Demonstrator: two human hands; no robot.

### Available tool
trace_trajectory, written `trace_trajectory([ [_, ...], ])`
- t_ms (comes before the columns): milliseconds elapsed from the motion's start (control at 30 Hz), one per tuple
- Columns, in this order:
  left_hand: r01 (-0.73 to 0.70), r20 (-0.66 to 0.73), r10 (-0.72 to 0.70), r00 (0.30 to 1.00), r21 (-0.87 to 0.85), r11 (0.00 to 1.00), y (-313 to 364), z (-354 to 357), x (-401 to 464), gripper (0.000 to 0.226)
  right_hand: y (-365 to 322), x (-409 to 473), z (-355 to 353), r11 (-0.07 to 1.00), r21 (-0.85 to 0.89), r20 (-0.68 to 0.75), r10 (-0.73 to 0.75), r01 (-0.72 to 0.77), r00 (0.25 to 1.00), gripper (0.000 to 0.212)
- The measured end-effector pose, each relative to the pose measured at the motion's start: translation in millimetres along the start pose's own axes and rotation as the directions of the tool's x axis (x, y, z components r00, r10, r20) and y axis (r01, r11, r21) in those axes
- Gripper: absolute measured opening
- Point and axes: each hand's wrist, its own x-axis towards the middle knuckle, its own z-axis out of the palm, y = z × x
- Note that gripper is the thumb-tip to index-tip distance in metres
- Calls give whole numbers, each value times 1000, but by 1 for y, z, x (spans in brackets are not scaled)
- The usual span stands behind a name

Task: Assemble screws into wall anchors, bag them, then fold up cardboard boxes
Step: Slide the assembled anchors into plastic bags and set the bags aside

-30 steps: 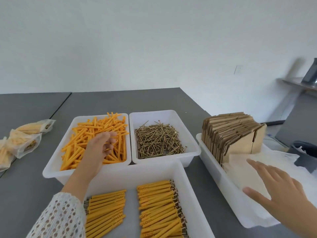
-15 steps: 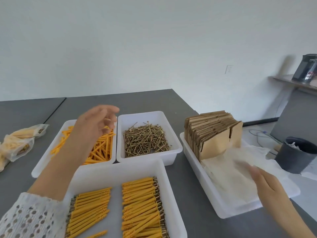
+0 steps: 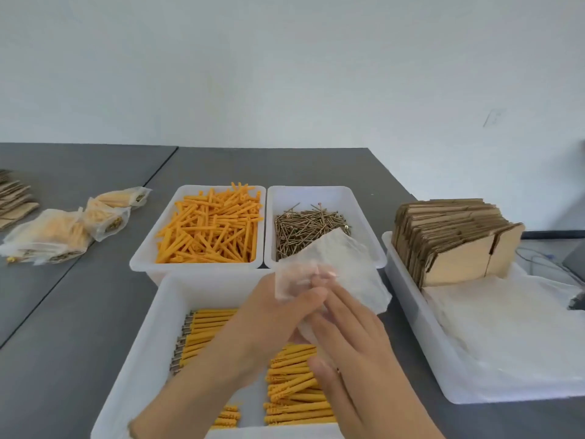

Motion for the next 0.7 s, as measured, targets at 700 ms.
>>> trace_trajectory([
  [700, 120, -301, -28, 953, 293, 948, -48, -78, -80, 33, -11, 28, 51, 793, 346, -12, 538, -501, 843, 13],
])
